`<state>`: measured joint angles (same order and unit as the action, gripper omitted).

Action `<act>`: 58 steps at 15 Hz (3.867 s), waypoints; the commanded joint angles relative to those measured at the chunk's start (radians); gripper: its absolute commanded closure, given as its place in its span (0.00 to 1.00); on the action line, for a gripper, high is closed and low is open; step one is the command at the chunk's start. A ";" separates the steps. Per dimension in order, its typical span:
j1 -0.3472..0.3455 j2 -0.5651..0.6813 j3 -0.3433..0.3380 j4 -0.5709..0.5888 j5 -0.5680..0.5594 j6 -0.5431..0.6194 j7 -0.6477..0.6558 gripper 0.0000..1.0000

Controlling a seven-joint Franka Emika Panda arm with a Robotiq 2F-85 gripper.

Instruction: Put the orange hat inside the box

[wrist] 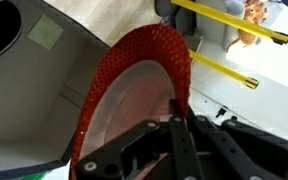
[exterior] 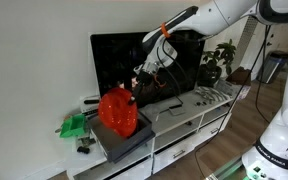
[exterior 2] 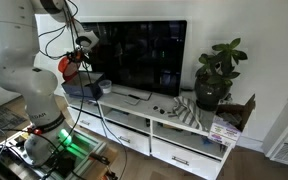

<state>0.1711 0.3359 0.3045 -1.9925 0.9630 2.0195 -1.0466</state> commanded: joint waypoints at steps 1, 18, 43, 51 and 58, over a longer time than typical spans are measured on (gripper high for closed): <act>-0.011 0.052 -0.011 0.007 0.112 0.010 -0.137 0.99; 0.046 0.295 -0.055 0.030 0.588 0.109 -0.388 0.99; 0.148 0.264 -0.154 -0.097 0.453 0.412 -0.284 0.36; 0.152 0.112 -0.131 -0.176 0.235 0.475 -0.085 0.00; 0.145 -0.004 -0.093 -0.228 -0.080 0.438 0.278 0.00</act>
<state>0.3125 0.4230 0.1995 -2.1604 1.0025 2.4757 -0.9221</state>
